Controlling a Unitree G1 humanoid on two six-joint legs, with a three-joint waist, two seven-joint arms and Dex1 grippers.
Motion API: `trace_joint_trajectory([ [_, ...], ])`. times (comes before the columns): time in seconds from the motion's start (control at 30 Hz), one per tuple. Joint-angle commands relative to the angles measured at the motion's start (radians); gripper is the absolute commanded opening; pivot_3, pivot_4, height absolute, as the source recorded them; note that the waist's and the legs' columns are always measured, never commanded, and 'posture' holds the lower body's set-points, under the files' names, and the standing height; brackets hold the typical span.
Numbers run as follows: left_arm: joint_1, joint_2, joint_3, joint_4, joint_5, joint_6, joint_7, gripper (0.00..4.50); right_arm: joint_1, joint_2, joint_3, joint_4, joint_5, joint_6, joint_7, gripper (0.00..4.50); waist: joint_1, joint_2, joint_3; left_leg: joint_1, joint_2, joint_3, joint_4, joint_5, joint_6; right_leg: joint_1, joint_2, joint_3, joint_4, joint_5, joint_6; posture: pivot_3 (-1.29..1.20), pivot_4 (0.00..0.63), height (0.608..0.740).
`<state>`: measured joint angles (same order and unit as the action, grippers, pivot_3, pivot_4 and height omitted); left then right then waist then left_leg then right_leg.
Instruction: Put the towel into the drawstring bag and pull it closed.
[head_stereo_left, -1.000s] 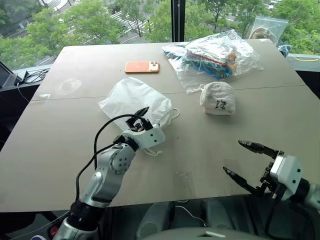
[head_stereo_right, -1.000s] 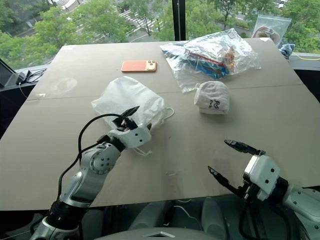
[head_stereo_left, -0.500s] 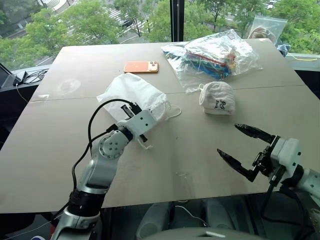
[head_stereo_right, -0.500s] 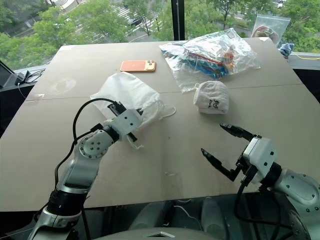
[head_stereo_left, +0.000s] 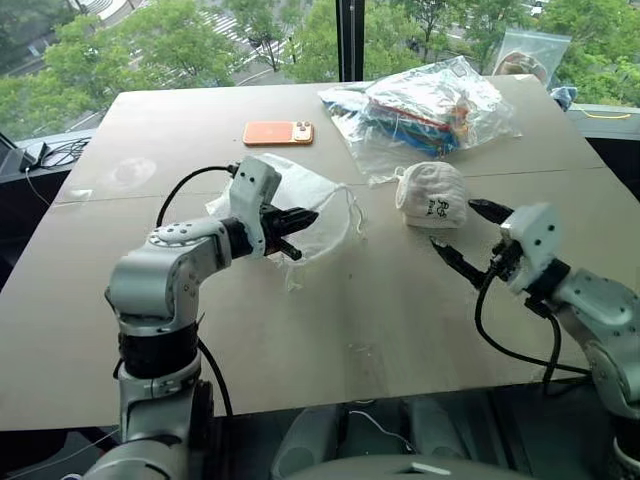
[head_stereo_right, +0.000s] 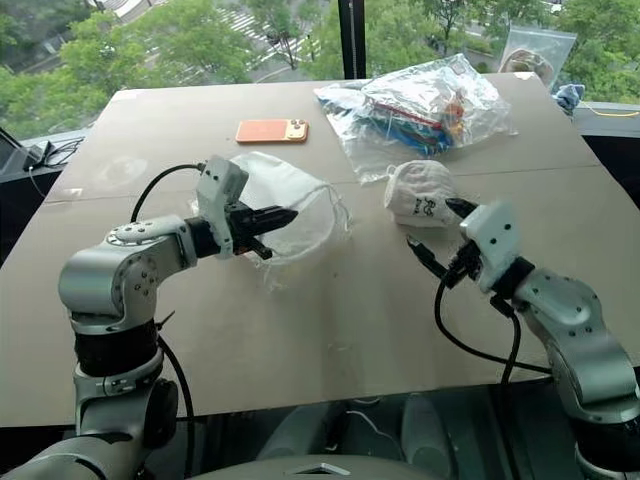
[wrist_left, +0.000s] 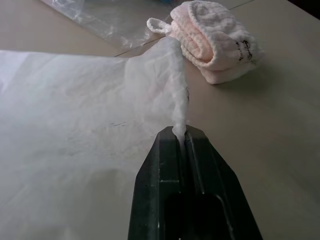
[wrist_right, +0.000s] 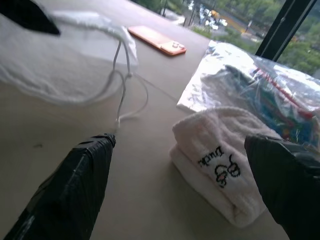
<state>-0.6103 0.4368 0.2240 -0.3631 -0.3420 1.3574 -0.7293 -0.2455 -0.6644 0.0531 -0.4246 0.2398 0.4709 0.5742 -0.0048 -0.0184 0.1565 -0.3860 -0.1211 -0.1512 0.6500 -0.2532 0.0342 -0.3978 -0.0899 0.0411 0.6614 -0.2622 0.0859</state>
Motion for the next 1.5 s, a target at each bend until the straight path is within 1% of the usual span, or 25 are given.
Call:
trace_joint_trajectory([
  [0.03,-0.019,0.005,0.014,-0.030,-0.046,0.043,0.044,0.11,-0.100,-0.041,0.130,0.174,-0.201,-0.090,0.007,4.50,-0.005,0.000,0.000,0.000,0.000,0.000,-0.001,0.000,0.000,0.000,0.000,0.000,0.000,0.000,0.000,0.00,0.150,0.740],
  [0.1,-0.022,0.003,0.011,-0.040,-0.059,0.053,0.071,0.11,-0.165,-0.056,0.204,0.275,-0.295,-0.147,0.023,4.50,-0.007,0.000,0.000,-0.001,0.000,0.000,-0.002,0.000,0.000,-0.003,-0.001,0.000,0.000,0.000,0.000,0.00,0.150,0.740],
  [0.2,-0.033,-0.007,0.022,-0.052,-0.086,0.082,0.102,0.11,-0.265,-0.024,0.268,0.432,-0.377,-0.185,0.023,4.50,-0.012,0.000,0.000,-0.013,0.000,0.001,0.002,0.000,-0.001,-0.014,-0.001,0.001,0.002,0.000,0.000,0.00,0.150,0.740],
  [0.37,-0.045,-0.007,0.032,-0.056,-0.116,0.102,0.145,0.11,-0.424,0.032,0.355,0.713,-0.525,-0.343,-0.028,4.50,-0.025,-0.001,0.000,-0.013,0.000,0.003,0.002,0.001,-0.002,-0.014,0.000,0.003,0.003,0.002,-0.002,0.00,0.150,0.740],
  [0.53,-0.042,0.001,0.038,-0.068,-0.139,0.110,0.180,0.11,-0.523,0.073,0.380,0.885,-0.612,-0.428,-0.071,4.50,-0.029,-0.001,-0.001,-0.011,0.002,0.003,0.003,0.002,-0.004,-0.014,0.003,0.003,0.004,0.005,-0.003,0.00,0.150,0.740],
  [0.67,-0.036,-0.004,0.052,-0.082,-0.153,0.117,0.217,0.11,-0.559,0.090,0.361,0.896,-0.657,-0.444,-0.121,4.50,-0.030,-0.001,0.000,-0.011,0.002,0.003,0.003,0.003,-0.005,-0.014,0.003,0.003,0.004,0.006,-0.003,0.00,0.150,0.740],
  [0.77,-0.038,-0.012,0.062,-0.085,-0.163,0.123,0.239,0.11,-0.536,0.085,0.344,0.863,-0.679,-0.428,-0.134,4.50,-0.031,-0.001,0.000,-0.012,0.002,0.003,0.002,0.003,-0.005,-0.014,0.003,0.003,0.003,0.006,-0.003,0.00,0.150,0.740],
  [0.93,-0.020,-0.008,0.054,-0.088,-0.179,0.110,0.259,0.11,-0.479,0.104,0.289,0.795,-0.663,-0.376,-0.161,4.50,-0.030,-0.001,-0.001,-0.012,0.002,0.003,0.002,0.003,-0.005,-0.015,0.003,0.003,0.003,0.006,-0.003,0.00,0.150,0.740],
  [0.97,-0.017,-0.009,0.051,-0.088,-0.182,0.107,0.263,0.11,-0.467,0.119,0.269,0.787,-0.647,-0.356,-0.167,4.50,-0.030,-0.001,0.000,-0.012,0.002,0.003,0.002,0.003,-0.005,-0.015,0.003,0.003,0.003,0.006,-0.003,0.00,0.150,0.740],
  [1.07,-0.014,-0.006,0.042,-0.092,-0.190,0.099,0.272,0.11,-0.415,0.229,0.119,0.677,-0.463,-0.157,-0.131,4.50,-0.032,-0.001,-0.001,-0.012,0.003,0.003,0.002,0.003,-0.005,-0.014,0.003,0.003,0.003,0.006,-0.003,0.00,0.150,0.740],
  [1.1,-0.014,-0.006,0.043,-0.092,-0.192,0.100,0.275,0.11,-0.397,0.252,0.075,0.630,-0.399,-0.085,-0.097,4.50,-0.033,-0.001,-0.001,-0.012,0.003,0.003,0.002,0.003,-0.005,-0.015,0.003,0.003,0.003,0.006,-0.003,0.00,0.150,0.740],
  [1.17,-0.015,-0.006,0.047,-0.089,-0.195,0.102,0.281,0.11,-0.349,0.268,-0.031,0.505,-0.244,0.077,-0.012,4.50,-0.033,-0.001,0.000,-0.012,0.003,0.003,0.002,0.003,-0.005,-0.015,0.003,0.004,0.003,0.006,-0.004,0.00,0.150,0.740],
  [1.23,-0.011,-0.004,0.049,-0.088,-0.200,0.104,0.283,0.11,-0.300,0.253,-0.096,0.381,-0.110,0.218,0.073,4.50,-0.029,-0.001,0.000,-0.013,0.003,0.003,0.002,0.003,-0.005,-0.015,0.003,0.003,0.003,0.006,-0.003,0.00,0.150,0.740],
  [1.3,-0.006,-0.001,0.048,-0.091,-0.207,0.105,0.286,0.11,-0.281,0.252,-0.145,0.314,-0.021,0.323,0.096,4.50,-0.027,-0.001,0.000,-0.014,0.003,0.002,0.002,0.003,-0.005,-0.015,0.003,0.003,0.002,0.006,-0.003,0.00,0.150,0.740],
  [1.37,-0.004,0.000,0.048,-0.093,-0.214,0.108,0.287,0.11,-0.300,0.273,-0.225,0.310,0.072,0.431,0.079,4.50,-0.030,-0.001,0.000,-0.014,0.003,0.002,0.002,0.003,-0.005,-0.015,0.003,0.003,0.003,0.006,-0.003,0.00,0.150,0.740],
  [1.43,-0.003,0.001,0.048,-0.094,-0.219,0.109,0.289,0.11,-0.327,0.285,-0.277,0.332,0.121,0.483,0.051,4.50,-0.032,0.000,0.000,-0.013,0.003,0.003,0.002,0.003,-0.005,-0.015,0.003,0.003,0.004,0.006,-0.004,0.00,0.150,0.740],
  [1.5,0.000,-0.001,0.048,-0.099,-0.225,0.111,0.293,0.11,-0.397,0.302,-0.355,0.447,0.154,0.501,-0.006,4.50,-0.034,0.000,0.000,-0.012,0.003,0.003,0.002,0.003,-0.005,-0.015,0.003,0.004,0.004,0.006,-0.004,0.00,0.150,0.740],
])
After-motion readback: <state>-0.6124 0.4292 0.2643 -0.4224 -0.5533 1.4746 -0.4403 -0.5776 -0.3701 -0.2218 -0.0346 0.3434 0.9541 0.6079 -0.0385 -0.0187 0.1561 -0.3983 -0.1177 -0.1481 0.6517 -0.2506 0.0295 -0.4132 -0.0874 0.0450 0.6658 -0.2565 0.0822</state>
